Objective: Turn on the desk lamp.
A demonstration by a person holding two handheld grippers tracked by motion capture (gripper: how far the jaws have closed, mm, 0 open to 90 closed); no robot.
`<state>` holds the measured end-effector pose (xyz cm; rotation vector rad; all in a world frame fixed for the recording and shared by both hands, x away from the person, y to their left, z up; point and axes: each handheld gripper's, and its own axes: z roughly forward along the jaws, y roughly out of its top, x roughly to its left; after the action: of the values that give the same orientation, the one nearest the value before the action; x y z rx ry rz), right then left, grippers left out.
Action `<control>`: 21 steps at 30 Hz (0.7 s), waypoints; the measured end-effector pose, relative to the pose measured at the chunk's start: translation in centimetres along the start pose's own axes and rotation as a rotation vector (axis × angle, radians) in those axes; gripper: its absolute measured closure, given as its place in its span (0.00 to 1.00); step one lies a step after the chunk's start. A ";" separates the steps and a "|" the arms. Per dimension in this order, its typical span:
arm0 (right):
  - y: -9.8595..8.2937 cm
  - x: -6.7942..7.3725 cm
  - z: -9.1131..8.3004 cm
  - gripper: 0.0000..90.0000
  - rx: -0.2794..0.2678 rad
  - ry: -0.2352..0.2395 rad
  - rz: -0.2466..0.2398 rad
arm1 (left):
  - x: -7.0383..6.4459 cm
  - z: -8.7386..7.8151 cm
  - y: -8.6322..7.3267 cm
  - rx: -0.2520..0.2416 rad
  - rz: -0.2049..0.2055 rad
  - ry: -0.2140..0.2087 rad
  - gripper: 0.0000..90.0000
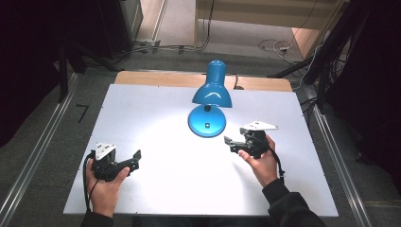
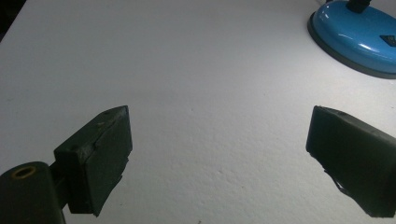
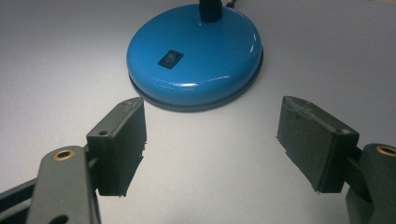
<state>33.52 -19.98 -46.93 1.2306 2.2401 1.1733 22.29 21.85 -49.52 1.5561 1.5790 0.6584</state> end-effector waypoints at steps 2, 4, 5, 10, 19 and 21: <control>-0.1 -0.2 -0.2 0.25 -0.001 -0.005 -0.002 | 0.0 0.0 0.0 0.000 0.001 0.001 0.09; -0.3 -0.4 -0.5 0.25 -0.002 -0.008 -0.002 | 0.0 0.0 0.0 -0.001 0.000 0.000 0.09; -0.4 -0.5 -0.6 0.25 0.000 -0.006 -0.001 | 0.0 0.0 0.0 -0.001 -0.001 0.000 0.09; -0.9 -1.0 -1.5 0.25 0.002 -0.014 0.004 | 0.0 0.0 0.0 0.002 0.001 0.002 0.09; -1.8 -2.2 -3.5 0.25 -0.010 -0.028 0.012 | 0.0 0.0 0.0 0.003 0.000 0.001 0.09; -2.2 -2.6 -4.0 0.25 -0.010 -0.037 0.018 | 0.0 0.1 0.0 0.007 0.002 0.004 0.09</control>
<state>31.39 -24.76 -46.52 1.2611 2.1979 1.1570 22.34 21.87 -49.60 1.5629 1.5840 0.6577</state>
